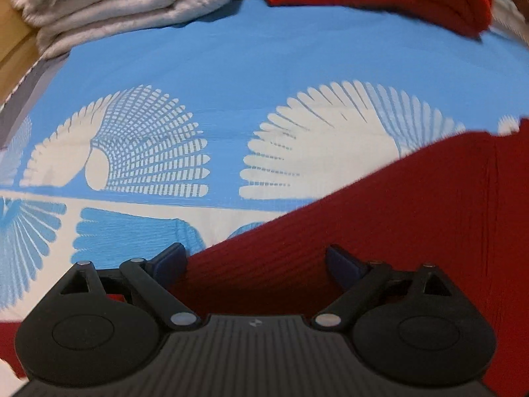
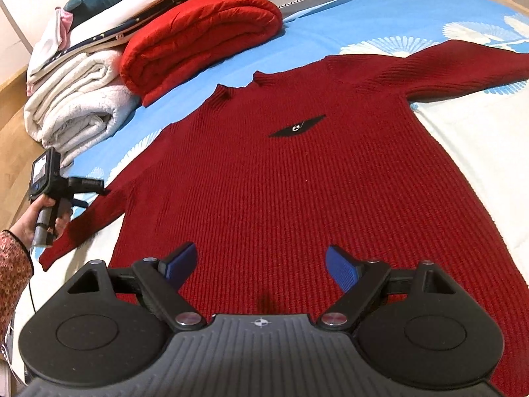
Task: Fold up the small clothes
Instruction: 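Release the sleeve with the left gripper and smooth it flat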
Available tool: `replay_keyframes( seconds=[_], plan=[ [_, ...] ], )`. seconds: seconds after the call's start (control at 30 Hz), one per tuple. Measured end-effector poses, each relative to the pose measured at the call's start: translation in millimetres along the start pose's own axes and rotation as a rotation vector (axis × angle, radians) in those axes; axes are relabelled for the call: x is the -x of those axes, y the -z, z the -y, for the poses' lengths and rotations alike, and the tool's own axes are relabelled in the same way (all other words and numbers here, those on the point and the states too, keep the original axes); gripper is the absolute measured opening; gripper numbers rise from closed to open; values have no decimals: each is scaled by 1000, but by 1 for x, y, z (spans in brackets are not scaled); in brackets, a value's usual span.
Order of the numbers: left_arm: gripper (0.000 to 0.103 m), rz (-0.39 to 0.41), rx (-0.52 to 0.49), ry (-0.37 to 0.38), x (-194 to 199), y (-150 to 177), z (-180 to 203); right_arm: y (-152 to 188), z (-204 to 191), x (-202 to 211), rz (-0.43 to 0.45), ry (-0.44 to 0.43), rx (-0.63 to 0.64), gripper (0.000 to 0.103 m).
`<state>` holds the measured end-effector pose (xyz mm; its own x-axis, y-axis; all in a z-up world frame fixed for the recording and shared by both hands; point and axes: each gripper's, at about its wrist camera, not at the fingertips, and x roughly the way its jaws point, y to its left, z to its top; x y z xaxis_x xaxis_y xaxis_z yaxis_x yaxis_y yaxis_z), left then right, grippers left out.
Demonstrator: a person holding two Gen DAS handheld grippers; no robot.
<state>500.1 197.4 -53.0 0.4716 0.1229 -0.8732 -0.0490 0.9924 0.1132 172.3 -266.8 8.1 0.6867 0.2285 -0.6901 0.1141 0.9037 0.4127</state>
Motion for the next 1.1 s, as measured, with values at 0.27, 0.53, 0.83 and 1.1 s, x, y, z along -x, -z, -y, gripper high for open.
replay_keyframes(
  seconds=[0.27,0.53,0.83,1.1],
  plan=[
    [14,96,-220,20,22,20,38,-1,0,-3,-22,-1,-20,86],
    [10,154,-188,-180,9,-1,56,-1,7,-4,-34,17,-44,86],
    [92,241,-52,-250,30,5,46,-3,13,2,2,32,-17,87],
    [103,276,383,-94,108,74,-41,-7,25,14,32,22,-64,88]
  ],
)
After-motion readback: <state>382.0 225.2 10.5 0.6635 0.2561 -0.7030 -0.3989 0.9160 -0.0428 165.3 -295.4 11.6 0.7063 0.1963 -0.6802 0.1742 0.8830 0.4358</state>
